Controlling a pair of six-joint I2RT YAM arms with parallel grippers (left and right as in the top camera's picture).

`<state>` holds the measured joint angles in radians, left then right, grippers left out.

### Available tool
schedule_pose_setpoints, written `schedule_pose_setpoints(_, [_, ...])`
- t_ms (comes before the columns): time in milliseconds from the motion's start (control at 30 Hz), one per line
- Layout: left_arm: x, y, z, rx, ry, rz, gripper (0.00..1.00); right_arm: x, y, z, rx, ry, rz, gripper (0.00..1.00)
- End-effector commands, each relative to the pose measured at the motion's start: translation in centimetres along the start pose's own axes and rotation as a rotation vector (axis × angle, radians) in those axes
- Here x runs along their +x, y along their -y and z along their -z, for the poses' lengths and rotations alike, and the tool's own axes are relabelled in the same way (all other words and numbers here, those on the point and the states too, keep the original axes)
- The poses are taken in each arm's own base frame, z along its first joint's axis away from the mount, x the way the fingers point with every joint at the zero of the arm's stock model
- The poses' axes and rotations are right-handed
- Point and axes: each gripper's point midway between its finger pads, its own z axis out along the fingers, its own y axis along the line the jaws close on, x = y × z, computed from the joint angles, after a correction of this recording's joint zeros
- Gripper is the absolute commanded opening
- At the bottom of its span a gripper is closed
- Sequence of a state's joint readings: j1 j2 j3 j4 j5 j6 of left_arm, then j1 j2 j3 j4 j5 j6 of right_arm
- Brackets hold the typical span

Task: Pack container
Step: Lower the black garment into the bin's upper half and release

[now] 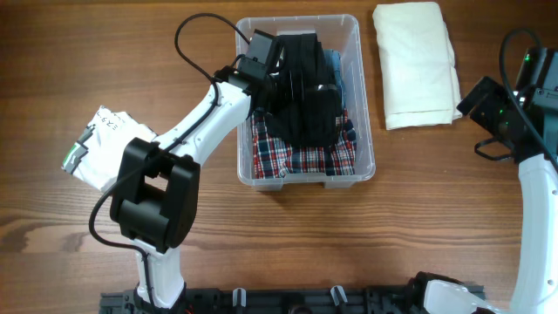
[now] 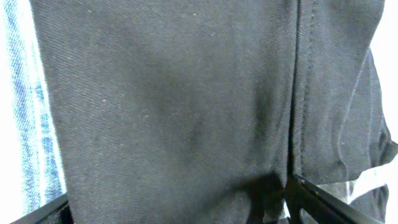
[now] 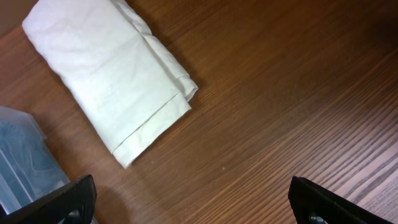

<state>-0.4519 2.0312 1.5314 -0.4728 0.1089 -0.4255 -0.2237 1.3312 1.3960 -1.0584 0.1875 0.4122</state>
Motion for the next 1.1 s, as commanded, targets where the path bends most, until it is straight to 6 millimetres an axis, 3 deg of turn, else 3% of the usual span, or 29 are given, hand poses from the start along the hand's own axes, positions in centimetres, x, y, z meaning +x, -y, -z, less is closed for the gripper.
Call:
schedule_pose_setpoints(0, [-1.5,-1.1,0.9,-0.089,0.072,-0.049,0.9,-0.1,0.1,-0.2,0.009,-0.001,-0.007,1.0])
schedule_pose_setpoints(67, [-2.8,-0.9,2.5,-0.107,0.124,-0.085,0.9,-0.1,0.1,-0.2,0.009,-0.001,-0.007,1.0])
schedule_pose_setpoints(200, [-5.8,1.0,8.1,-0.065,0.257,-0.089,0.92,-0.1,0.1,-0.2,0.009,-0.001,-0.007,1.0])
schedule_pose_setpoints(300, [-6.7,1.7,11.8,-0.041,0.31,-0.088,0.91,-0.1,0.1,-0.2,0.009,-0.001,-0.007,1.0])
schedule_pose_setpoints(400, [-6.6,1.0,15.2,-0.05,0.323,-0.073,0.93,-0.1,0.1,-0.2,0.009,-0.001,-0.007,1.0])
schedule_pose_setpoints(433, [-6.4,-0.1,16.7,-0.07,0.316,-0.056,0.97,-0.1,0.1,-0.2,0.009,-0.001,-0.007,1.0])
schedule_pose_setpoints(533, [-5.6,-3.5,19.0,-0.137,0.28,-0.003,1.0,-0.1,0.1,-0.2,0.009,-0.001,-0.007,1.0])
schedule_pose_setpoints(733, [-3.8,-13.7,21.8,-0.341,0.191,0.204,1.0,-0.1,0.1,-0.2,0.009,-0.001,-0.007,1.0])
schedule_pose_setpoints(867, [-2.2,-20.8,24.0,-0.451,0.159,0.438,1.0,-0.1,0.1,-0.2,0.009,-0.001,-0.007,1.0])
schedule_pose_setpoints(1067, [1.6,-27.7,26.9,-0.567,0.098,0.682,1.0,-0.1,0.1,-0.2,0.009,-0.001,-0.007,1.0])
